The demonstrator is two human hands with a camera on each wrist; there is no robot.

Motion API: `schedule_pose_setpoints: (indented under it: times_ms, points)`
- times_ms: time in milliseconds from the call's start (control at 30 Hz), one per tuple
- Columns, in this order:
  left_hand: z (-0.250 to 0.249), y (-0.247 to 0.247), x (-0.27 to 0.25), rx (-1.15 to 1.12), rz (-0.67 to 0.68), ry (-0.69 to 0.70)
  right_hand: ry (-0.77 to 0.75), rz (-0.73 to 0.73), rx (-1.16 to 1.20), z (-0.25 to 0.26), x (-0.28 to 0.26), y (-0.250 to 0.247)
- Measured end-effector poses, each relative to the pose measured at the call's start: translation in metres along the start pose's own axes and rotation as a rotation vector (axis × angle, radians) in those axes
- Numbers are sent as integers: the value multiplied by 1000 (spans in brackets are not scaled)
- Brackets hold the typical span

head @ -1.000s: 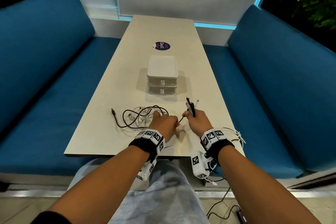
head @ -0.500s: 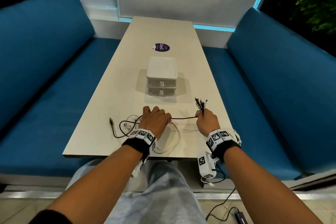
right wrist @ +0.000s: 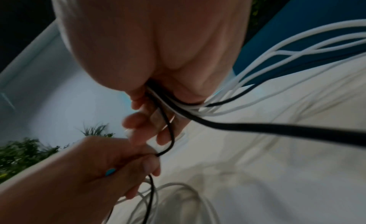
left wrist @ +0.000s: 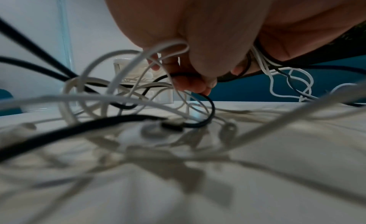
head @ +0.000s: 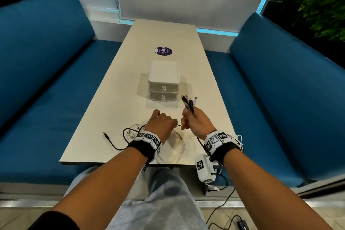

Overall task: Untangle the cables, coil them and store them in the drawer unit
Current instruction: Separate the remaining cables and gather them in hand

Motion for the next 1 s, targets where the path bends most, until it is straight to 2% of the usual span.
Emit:
schedule_pose_setpoints:
  times_ms: [33, 167, 267, 500, 633, 833, 900, 1000]
  points:
    - [-1, 2, 2, 2, 11, 13, -6, 31, -38, 5, 2, 7]
    - [-8, 9, 3, 1, 25, 55, -11, 111, -440, 12, 2, 23]
    - [0, 13, 0, -27, 9, 41, -14, 116, -570, 12, -2, 22]
    - [25, -2, 1, 59, -73, 35, 36, 59, -734, 8, -6, -10]
    - [32, -12, 3, 38, -117, 22, 102, 71, -869, 4, -8, -22]
    - [26, -18, 1, -39, -155, 83, 208, -13, -1030, -7, -12, -36]
    - [17, -17, 2, -60, -162, 127, 254, -44, -1015, -11, -11, -36]
    - [15, -22, -1, -129, -260, 159, 266, -93, -865, -11, -7, -33]
Point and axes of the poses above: each hand's wrist, its own x-axis towards the middle knuckle, its own y-axis out of the palm, z = x × y, the point moved 9 cm from there along x, towards the middle knuckle, and after that the axes turned 12 degrees about z, right-handed, at the moved point
